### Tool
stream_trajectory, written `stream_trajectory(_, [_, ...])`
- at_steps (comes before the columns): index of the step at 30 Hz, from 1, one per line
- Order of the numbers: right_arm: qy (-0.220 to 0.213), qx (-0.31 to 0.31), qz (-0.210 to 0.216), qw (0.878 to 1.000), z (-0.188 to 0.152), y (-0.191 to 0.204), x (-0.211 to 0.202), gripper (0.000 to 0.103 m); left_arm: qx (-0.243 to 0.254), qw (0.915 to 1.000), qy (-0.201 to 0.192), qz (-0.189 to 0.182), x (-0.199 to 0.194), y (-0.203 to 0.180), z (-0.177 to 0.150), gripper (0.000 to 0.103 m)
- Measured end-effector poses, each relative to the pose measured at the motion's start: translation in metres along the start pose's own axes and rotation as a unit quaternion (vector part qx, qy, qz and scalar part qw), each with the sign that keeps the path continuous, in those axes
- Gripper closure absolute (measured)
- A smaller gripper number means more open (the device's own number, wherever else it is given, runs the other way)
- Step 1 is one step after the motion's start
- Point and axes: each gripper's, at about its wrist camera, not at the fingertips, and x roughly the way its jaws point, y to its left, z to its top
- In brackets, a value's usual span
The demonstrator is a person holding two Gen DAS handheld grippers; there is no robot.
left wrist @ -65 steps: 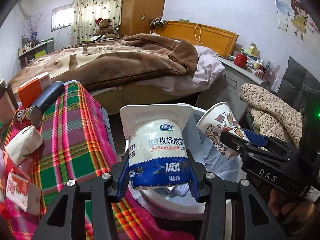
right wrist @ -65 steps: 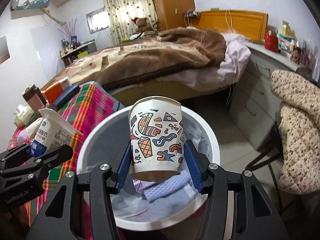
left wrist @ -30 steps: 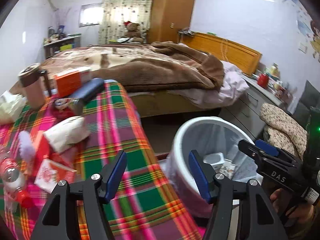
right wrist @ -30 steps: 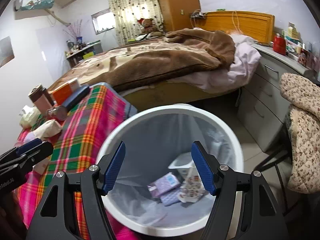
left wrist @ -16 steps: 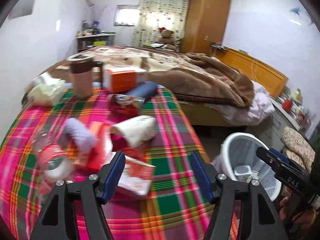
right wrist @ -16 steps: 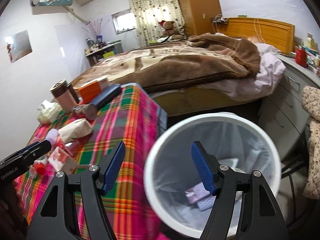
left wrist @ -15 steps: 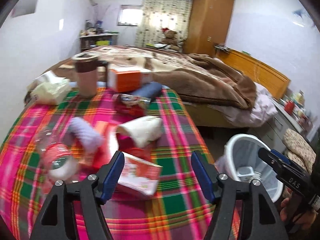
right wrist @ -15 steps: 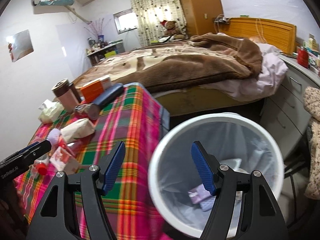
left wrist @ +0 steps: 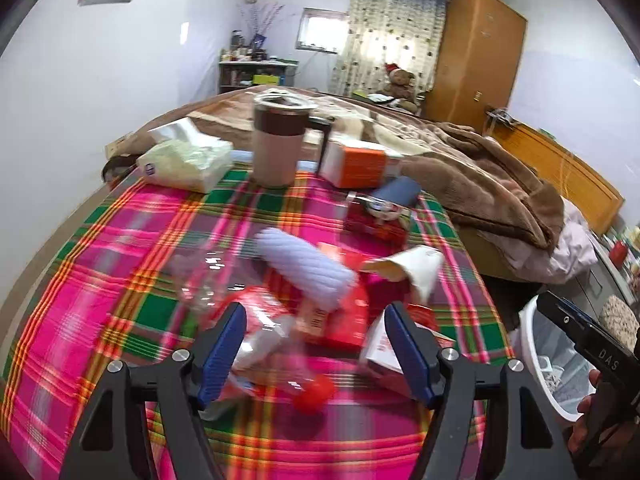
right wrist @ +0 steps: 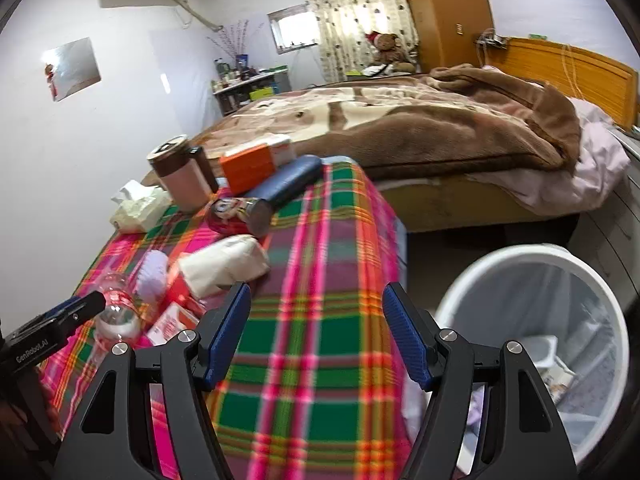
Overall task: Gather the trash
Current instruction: 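Move both tools back over the table toward remaining trash, then grasp the clear plastic bottle with the left gripper while the right gripper grasps the white paper wrapper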
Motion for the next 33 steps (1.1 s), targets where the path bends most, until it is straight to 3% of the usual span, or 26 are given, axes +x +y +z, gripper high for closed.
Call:
stream_trajectory(10, [0.042, -0.004, 0.026, 0.999, 0.015, 0.039, 0.042, 0.033, -0.036, 0.9987, 0.034, 0.007, 0.024, 0.043, 0.004, 0.028])
stream_trajectory(13, [0.063, -0.016, 0.022, 0.998, 0.017, 0.050, 0.056, 0.033, -0.043, 0.9978, 0.049, 0.000, 0.035, 0.048, 0.002, 0.028])
stream_trajectory(17, [0.091, 0.018, 0.039, 0.995, 0.027, 0.053, 0.076, 0.033, -0.049, 0.9966, 0.064, -0.013, 0.047, 0.052, 0.001, 0.027])
stream_trajectory(20, [0.124, 0.028, 0.026, 0.992, 0.032, 0.056, 0.092, 0.033, -0.053, 0.9955, 0.073, -0.028, 0.054, 0.052, 0.002, 0.026])
stream_trajectory(24, [0.128, 0.040, 0.030, 0.990, 0.036, 0.059, 0.101, 0.033, -0.053, 0.9941, 0.087, -0.037, 0.063, 0.053, 0.003, 0.025])
stream_trajectory(33, [0.174, 0.048, 0.025, 0.983, 0.031, 0.074, 0.124, 0.030, -0.050, 0.9931, 0.103, -0.023, 0.076, 0.063, 0.001, 0.025])
